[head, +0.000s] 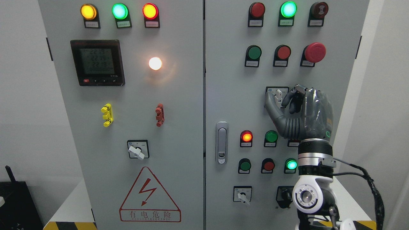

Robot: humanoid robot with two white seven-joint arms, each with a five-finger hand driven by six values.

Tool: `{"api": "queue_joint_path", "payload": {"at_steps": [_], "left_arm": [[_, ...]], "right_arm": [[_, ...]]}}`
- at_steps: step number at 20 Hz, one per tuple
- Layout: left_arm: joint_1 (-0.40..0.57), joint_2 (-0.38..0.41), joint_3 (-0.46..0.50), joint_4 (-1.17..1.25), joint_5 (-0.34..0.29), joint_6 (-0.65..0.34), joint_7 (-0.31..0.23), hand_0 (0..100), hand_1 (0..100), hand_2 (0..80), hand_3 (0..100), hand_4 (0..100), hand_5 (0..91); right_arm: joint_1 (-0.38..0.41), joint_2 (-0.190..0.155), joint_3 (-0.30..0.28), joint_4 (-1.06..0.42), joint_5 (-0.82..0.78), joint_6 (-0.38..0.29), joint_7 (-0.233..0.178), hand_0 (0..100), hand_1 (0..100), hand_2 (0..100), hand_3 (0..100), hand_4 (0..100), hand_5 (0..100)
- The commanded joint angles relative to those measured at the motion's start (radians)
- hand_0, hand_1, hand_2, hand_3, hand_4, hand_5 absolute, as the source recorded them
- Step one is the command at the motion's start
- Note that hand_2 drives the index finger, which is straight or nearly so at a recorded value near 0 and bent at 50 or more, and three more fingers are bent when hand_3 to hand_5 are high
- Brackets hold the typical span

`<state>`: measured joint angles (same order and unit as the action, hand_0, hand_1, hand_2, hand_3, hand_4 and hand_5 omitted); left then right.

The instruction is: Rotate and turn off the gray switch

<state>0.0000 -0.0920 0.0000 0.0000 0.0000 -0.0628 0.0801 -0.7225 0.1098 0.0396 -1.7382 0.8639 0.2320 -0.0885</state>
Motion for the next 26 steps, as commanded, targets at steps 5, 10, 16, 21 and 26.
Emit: {"api": "queue_joint_path", "payload": {"at_steps": [5,10,16,21,26], "left_arm": [[-0.009,0.0,0.008,-0.026,0.02,-0.003,0.0,12,39,0.0,0,0,0.0],[-0.009,0.0,0.008,-0.026,0.02,-0.005,0.0,12,39,0.0,0,0,0.0],[-0.009,0.0,0.008,-0.026,0.02,-0.005,0.0,12,39,0.0,0,0,0.0],[-0.009,0.0,0.008,-0.026,0.02,-0.003,0.0,12,39,0.0,0,0,0.0],[-0.009,0.0,0.008,-0.026,0.02,-0.005,0.0,12,39,0.0,0,0,0.0]], "right_arm": [[0.005,-0.004,0.005,-0.012,-0.002,0.001,-0.022,22,41,73,100,99,100],[0.008,-0.005,0.005,-0.029,-0.002,-0.003,-0.026,22,42,73,100,99,100],[0.037,-0.016,0.005,-0.072,-0.005,-0.071,-0.063,22,42,73,100,99,100],[0.103,-0.064,0.0,-0.101,-0.005,-0.202,-0.16,23,40,71,100,97,100],[0.193,-0.122,-0.01,-0.141,-0.014,-0.391,-0.192,28,37,60,98,95,97]]}}
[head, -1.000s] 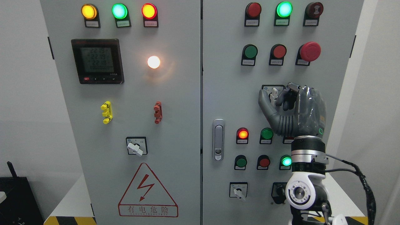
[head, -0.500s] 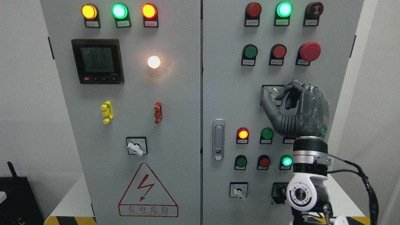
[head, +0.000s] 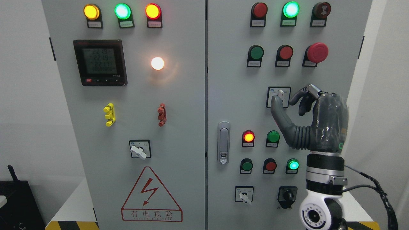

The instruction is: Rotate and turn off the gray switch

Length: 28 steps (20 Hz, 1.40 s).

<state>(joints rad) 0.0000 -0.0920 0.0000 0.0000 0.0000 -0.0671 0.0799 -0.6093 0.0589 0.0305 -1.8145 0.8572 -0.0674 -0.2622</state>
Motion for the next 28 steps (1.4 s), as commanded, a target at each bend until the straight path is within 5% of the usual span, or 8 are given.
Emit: {"api": "queue_joint_path", "payload": {"at_steps": [1,4,7,8,10,12,16,28], "left_arm": [[-0.009,0.0,0.008,-0.026,0.018,0.0,0.0,12,39,0.0,0,0,0.0],[-0.009,0.0,0.008,-0.026,0.018,0.0,0.0,12,39,0.0,0,0,0.0],[-0.009,0.0,0.008,-0.026,0.018,0.0,0.0,12,39,0.0,0,0,0.0],[-0.009,0.0,0.008,-0.026,0.02,0.001,0.0,12,39,0.0,0,0,0.0],[-0.009,0.0,0.008,-0.026,0.02,0.0,0.0,12,39,0.0,0,0,0.0],[-0.009,0.0,0.008,-0.026,0.018,0.0,0.0,12,39,0.0,0,0,0.0],[-0.009,0.0,0.008,-0.026,0.02,0.0,0.0,12,39,0.0,0,0,0.0],[-0.009,0.0,0.009,-0.026,0.018,0.001,0.0,12,39,0.0,0,0,0.0]], "right_arm": [[0.1,-0.079,0.0,-0.078,-0.012,-0.11,-0.019,28,36,56,96,91,91],[0.144,-0.106,0.0,-0.109,-0.017,-0.121,-0.012,29,36,47,81,69,59],[0.193,-0.158,0.0,-0.126,-0.027,-0.143,0.0,30,35,31,37,21,11],[0.204,-0.171,-0.001,-0.132,-0.027,-0.146,0.004,30,35,28,30,14,2],[0.221,-0.188,-0.003,-0.144,-0.027,-0.149,0.015,30,34,17,16,1,0],[0.232,-0.203,-0.004,-0.149,-0.027,-0.147,0.03,30,34,8,6,0,0],[0.25,-0.231,-0.001,-0.167,-0.027,-0.147,0.04,30,32,6,5,0,0],[0.284,-0.235,-0.003,-0.235,-0.024,-0.144,0.043,29,31,6,3,0,0]]}}
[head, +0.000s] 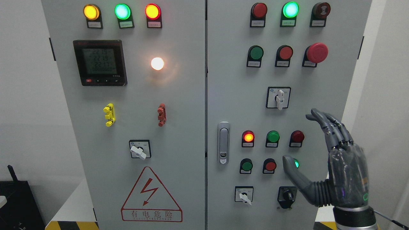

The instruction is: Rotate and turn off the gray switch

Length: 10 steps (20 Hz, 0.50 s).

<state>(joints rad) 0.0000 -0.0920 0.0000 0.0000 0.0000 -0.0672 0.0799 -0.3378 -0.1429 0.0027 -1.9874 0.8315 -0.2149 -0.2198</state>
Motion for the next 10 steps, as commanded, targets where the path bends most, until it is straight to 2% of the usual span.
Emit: {"api": "queue_joint_path", "payload": {"at_steps": [1,10], "left_arm": [[-0.009,0.0,0.008,-0.026,0.02,0.0,0.0,12,39,0.0,0,0,0.0],[-0.009,0.0,0.008,-0.026,0.018,0.0,0.0,12,39,0.0,0,0,0.0]], "right_arm": [[0.013,-0.034,0.026,-0.064,0.001,0.003,0.0,29,31,6,3,0,0],[0.052,-0.032,0.025,-0.087,0.001,0.002,0.017,29,31,6,4,0,0]]}}
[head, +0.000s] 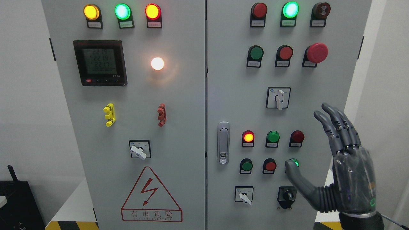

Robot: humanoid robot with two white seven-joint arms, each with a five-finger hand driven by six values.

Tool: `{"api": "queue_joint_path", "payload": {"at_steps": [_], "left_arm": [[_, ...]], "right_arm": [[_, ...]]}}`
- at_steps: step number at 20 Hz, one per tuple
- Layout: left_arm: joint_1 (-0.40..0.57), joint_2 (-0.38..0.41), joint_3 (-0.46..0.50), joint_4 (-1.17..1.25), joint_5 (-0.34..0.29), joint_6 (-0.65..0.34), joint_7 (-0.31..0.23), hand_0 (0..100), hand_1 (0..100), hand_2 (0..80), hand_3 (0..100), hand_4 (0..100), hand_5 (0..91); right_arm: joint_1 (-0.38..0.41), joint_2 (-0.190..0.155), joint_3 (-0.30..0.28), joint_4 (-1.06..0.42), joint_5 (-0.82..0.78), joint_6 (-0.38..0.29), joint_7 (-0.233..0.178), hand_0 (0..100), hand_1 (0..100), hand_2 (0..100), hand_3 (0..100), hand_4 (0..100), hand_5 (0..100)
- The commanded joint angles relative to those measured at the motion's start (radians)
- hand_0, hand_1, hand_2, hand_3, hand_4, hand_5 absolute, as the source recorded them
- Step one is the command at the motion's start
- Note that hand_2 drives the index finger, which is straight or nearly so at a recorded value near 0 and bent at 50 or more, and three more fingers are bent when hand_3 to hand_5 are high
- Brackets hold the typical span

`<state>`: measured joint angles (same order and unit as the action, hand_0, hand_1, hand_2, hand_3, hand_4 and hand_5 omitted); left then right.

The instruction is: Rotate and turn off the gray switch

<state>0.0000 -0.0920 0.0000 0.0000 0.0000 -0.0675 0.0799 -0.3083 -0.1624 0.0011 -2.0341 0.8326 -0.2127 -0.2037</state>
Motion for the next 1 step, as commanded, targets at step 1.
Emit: {"api": "queue_joint_path", "payload": {"at_steps": [1], "left_arm": [[-0.009,0.0,0.008,-0.026,0.02,0.0,0.0,12,39,0.0,0,0,0.0]], "right_arm": [[0.026,-0.012,0.027,-0.041,0.0,-0.001,0.001,29,31,6,5,0,0]]}}
